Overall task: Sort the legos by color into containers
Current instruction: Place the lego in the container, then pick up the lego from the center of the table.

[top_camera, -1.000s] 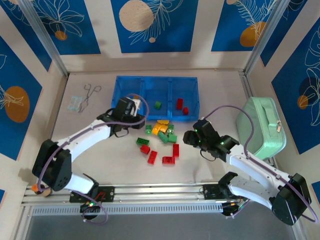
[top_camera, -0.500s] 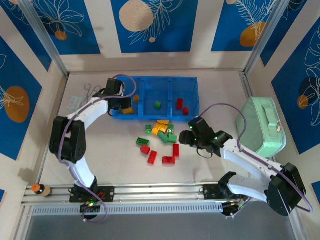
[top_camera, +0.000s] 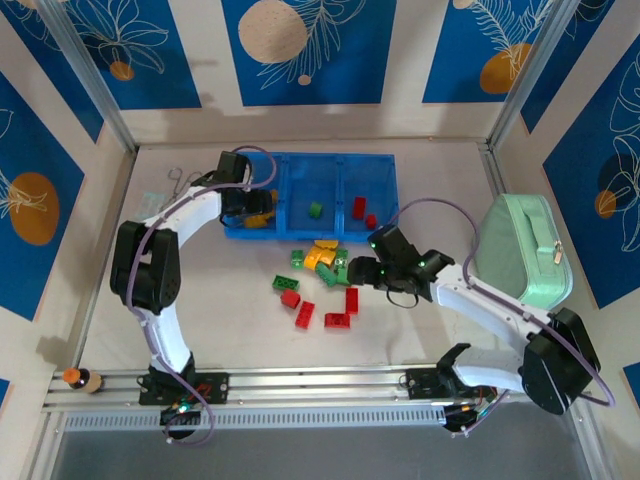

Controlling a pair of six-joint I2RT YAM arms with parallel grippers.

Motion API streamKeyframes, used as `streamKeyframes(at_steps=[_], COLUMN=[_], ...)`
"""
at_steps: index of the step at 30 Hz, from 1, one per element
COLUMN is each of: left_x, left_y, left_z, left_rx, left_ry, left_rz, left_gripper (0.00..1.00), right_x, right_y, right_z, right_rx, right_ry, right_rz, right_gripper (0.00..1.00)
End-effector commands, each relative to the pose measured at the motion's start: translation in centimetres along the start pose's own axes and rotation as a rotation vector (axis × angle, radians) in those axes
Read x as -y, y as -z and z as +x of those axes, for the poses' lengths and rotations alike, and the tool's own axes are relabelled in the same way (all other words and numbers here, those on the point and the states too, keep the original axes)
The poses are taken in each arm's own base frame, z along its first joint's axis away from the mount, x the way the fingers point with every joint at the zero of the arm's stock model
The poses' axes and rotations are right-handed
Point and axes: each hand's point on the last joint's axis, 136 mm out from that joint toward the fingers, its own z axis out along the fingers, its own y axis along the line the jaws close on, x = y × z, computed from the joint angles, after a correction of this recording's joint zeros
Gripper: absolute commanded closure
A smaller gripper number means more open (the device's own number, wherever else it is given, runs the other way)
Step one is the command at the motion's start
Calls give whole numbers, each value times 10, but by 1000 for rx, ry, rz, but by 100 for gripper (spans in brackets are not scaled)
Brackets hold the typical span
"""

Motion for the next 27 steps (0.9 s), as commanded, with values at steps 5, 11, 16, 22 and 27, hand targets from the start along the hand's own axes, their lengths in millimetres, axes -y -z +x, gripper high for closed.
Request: streamKeyframes(at_steps=[5,11,16,22,27], left_x=[13,20,17,10,3], left_y=[51,88,107,118,115], left_z=[12,52,86,112,124], left_rx=[81,167,181,184,176], left_ry=[16,37,33,30,32], left_rz=[57,104,101,92,75], left_gripper=[28,26,26,25,25], right_x=[-16,-18,-21,-23,-19], right_y=[-11,-40,-61,-74,-83], right_z=[-8,-5,-2,-4,-5], right_rx=[-89,-159,-205,-217,-236], right_ry=[34,24,25,30,38], right_rz=[1,68,116,166,220], right_gripper=[24,27,29,29,32])
